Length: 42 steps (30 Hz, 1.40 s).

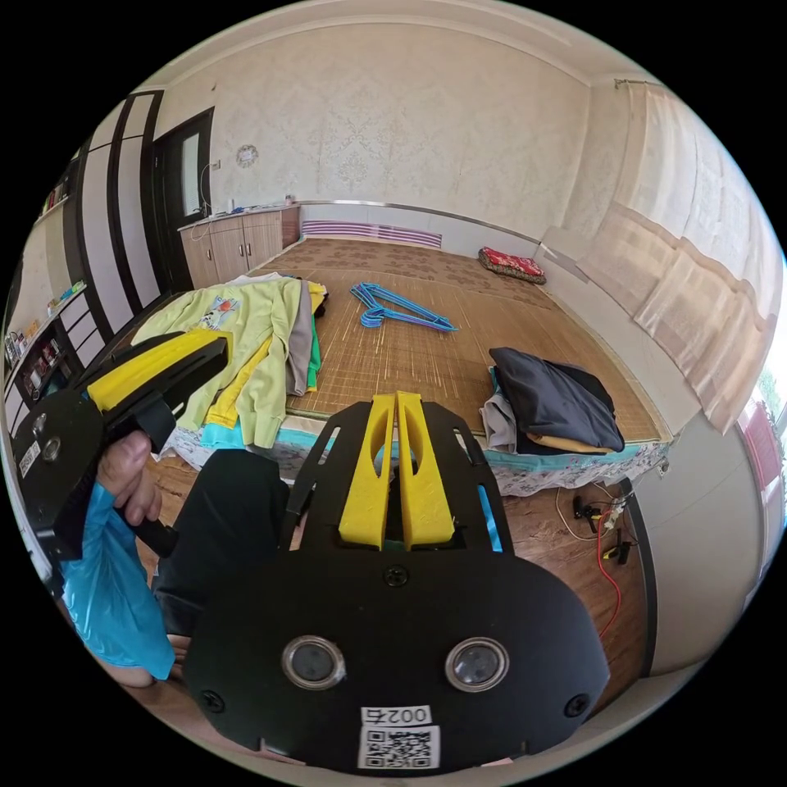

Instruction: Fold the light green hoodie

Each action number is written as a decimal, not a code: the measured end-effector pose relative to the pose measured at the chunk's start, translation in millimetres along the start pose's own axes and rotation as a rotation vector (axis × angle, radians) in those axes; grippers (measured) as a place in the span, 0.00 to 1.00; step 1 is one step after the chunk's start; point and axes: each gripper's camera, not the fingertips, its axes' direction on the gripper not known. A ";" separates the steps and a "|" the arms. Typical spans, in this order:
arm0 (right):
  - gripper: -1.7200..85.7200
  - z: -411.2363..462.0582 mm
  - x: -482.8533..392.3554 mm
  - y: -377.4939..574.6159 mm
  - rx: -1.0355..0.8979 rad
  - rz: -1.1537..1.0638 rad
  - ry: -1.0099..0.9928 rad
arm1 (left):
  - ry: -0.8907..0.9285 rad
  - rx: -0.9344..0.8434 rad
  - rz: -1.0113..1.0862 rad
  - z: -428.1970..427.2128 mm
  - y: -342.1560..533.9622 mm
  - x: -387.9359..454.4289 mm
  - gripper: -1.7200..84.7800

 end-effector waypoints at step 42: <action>0.01 -4.7 0.2 1.9 -0.004 -0.001 -0.006 | 0.008 0.001 0.018 0.4 -3.8 5.9 0.01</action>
